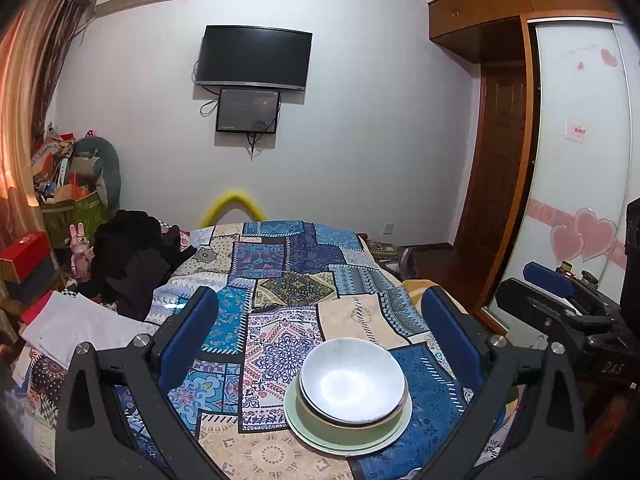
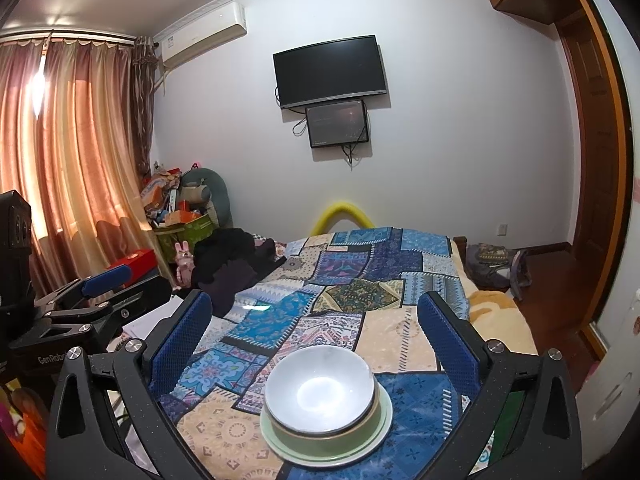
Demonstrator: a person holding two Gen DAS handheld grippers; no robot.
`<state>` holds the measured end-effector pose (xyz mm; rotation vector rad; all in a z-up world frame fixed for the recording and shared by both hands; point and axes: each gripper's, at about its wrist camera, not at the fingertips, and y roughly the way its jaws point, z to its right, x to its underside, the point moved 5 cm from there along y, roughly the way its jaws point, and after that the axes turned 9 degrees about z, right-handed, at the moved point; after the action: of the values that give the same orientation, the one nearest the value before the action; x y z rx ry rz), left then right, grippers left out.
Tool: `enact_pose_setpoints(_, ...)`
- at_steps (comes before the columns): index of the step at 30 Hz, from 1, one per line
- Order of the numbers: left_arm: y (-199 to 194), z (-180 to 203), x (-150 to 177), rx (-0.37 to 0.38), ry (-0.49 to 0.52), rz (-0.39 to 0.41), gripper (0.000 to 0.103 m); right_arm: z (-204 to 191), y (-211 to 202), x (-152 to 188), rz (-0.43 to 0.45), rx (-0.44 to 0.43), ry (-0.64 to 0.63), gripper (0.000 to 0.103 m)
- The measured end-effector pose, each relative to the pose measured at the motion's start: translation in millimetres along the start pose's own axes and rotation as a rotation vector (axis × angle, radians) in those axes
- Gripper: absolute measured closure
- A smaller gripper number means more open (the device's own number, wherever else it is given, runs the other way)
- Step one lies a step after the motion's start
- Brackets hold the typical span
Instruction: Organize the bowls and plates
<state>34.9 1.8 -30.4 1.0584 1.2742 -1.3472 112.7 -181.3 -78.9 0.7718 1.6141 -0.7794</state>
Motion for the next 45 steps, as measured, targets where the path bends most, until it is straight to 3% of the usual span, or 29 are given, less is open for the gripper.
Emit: enact_pose_setpoints(45, 2.9, 13.5, 0.9, 0.049, 0.031, -0.002, 0.0, 3.2, -0.6, -0.2, -0.011, 0.004, -0.012, 0.0)
